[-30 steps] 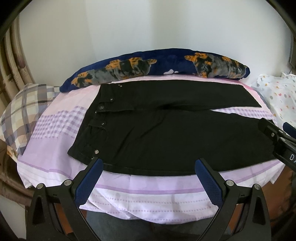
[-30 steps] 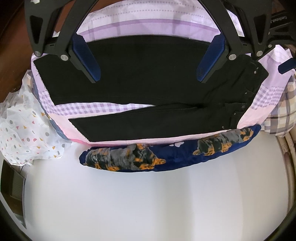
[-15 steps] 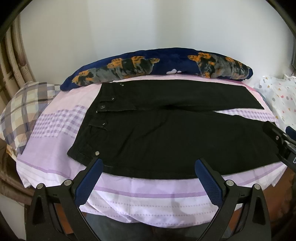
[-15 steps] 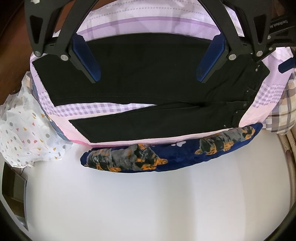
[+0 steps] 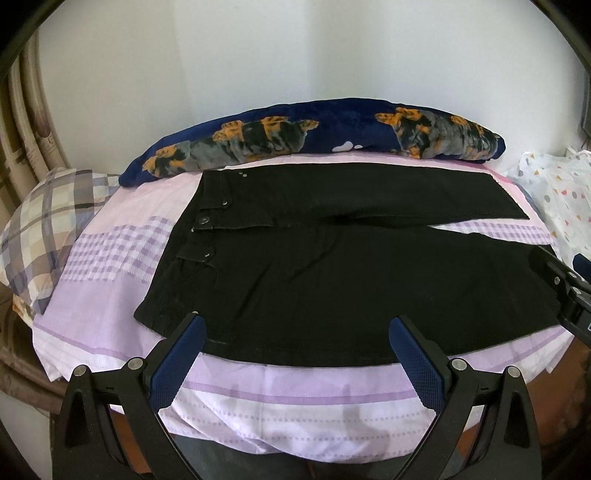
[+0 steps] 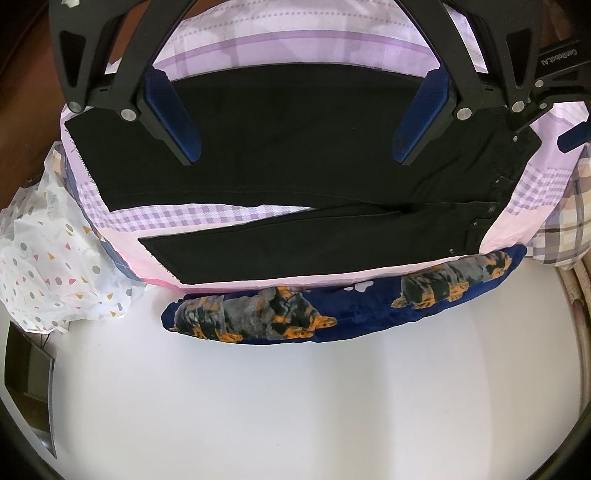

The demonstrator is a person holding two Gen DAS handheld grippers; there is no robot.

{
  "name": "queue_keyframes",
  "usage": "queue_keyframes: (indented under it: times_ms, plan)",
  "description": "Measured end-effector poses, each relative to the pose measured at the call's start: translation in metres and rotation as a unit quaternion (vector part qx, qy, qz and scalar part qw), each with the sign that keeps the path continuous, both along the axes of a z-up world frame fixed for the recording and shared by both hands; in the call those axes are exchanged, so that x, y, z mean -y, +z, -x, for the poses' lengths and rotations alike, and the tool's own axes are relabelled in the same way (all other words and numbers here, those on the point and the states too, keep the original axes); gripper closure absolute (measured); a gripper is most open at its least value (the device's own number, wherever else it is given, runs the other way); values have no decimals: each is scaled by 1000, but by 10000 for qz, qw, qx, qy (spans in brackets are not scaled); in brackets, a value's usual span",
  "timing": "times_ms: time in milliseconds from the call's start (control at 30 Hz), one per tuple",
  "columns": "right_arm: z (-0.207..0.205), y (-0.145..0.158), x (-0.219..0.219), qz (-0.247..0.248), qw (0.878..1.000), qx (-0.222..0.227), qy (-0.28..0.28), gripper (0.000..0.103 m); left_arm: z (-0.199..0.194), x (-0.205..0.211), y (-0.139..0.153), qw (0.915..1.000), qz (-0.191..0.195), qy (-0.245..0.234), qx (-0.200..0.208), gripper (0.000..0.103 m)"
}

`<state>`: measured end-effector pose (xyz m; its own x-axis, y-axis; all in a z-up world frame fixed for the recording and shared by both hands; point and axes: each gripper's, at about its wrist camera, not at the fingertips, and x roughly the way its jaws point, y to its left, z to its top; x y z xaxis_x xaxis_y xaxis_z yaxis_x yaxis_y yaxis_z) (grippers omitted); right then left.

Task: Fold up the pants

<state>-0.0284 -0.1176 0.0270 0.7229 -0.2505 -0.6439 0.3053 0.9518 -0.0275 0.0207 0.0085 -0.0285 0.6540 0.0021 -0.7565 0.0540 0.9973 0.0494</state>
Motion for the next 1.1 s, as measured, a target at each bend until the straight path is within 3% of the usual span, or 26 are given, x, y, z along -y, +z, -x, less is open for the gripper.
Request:
queue_keyframes:
  times_ms: [500, 1100]
  plan:
    - [-7, -7, 9, -11, 10000, -62, -26, 0, -19, -5, -7, 9999, 29, 18, -95, 4]
    - [-64, -17, 18, -317, 9989, -341, 44, 0, -77, -30, -24, 9992, 170, 84, -338, 7]
